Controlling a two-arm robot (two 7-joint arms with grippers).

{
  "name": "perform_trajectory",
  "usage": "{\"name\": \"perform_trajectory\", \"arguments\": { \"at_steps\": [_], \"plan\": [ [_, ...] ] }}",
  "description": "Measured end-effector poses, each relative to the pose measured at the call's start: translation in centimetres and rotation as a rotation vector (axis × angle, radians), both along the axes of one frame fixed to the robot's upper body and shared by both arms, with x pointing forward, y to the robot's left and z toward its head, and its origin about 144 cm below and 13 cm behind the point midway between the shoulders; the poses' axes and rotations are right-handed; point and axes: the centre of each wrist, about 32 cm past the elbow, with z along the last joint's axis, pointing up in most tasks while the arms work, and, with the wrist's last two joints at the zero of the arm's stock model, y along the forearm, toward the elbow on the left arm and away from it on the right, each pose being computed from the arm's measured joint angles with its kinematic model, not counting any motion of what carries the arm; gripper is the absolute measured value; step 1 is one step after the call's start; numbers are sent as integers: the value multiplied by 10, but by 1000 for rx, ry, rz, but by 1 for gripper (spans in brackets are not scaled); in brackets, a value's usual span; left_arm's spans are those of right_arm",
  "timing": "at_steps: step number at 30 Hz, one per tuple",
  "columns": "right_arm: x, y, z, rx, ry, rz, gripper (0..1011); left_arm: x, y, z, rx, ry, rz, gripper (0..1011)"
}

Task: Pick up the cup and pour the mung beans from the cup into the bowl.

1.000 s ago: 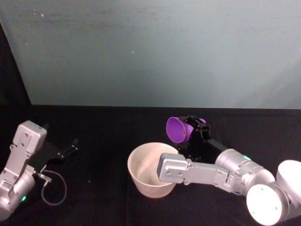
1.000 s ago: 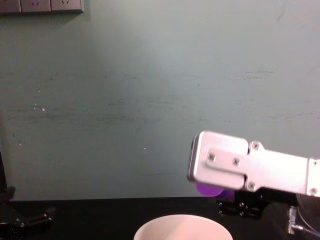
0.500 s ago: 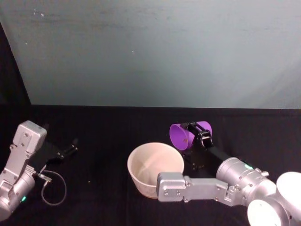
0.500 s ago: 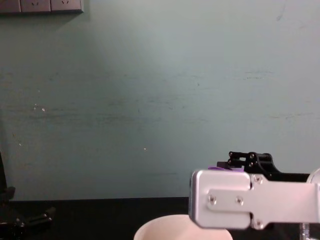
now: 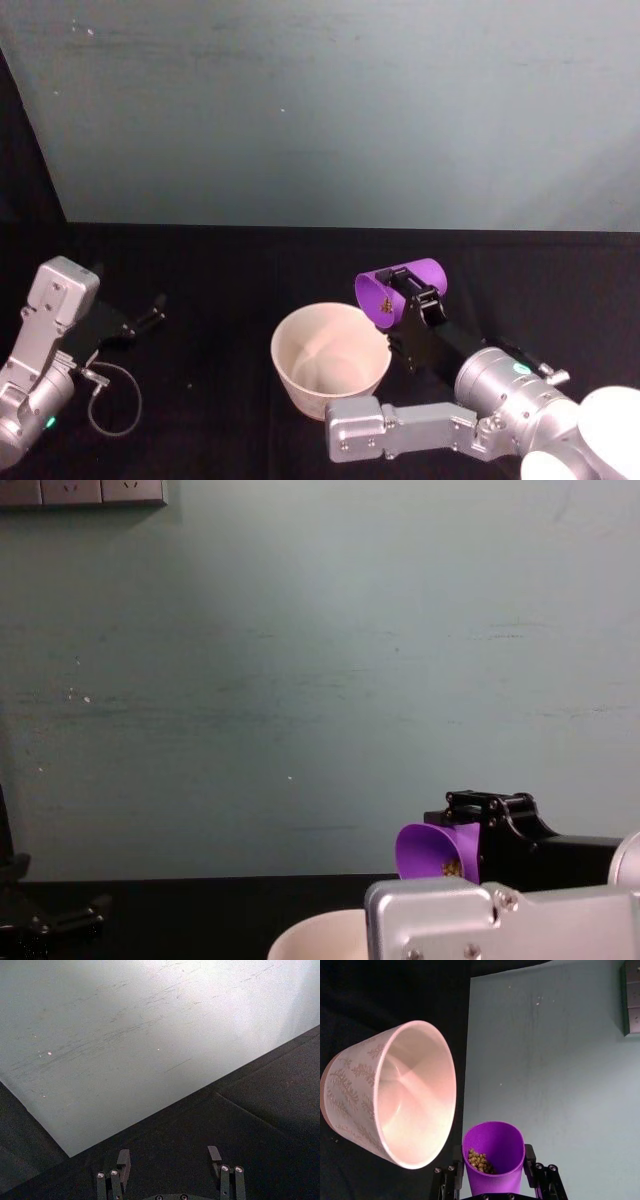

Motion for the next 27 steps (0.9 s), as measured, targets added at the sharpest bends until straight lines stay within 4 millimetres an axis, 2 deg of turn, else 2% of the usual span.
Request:
{"name": "perform_trajectory", "arguments": {
  "at_steps": [27],
  "plan": [
    [-8,10,-3,-166,-82,17,715,0,0,0,0,0,0,1000]
  ]
}}
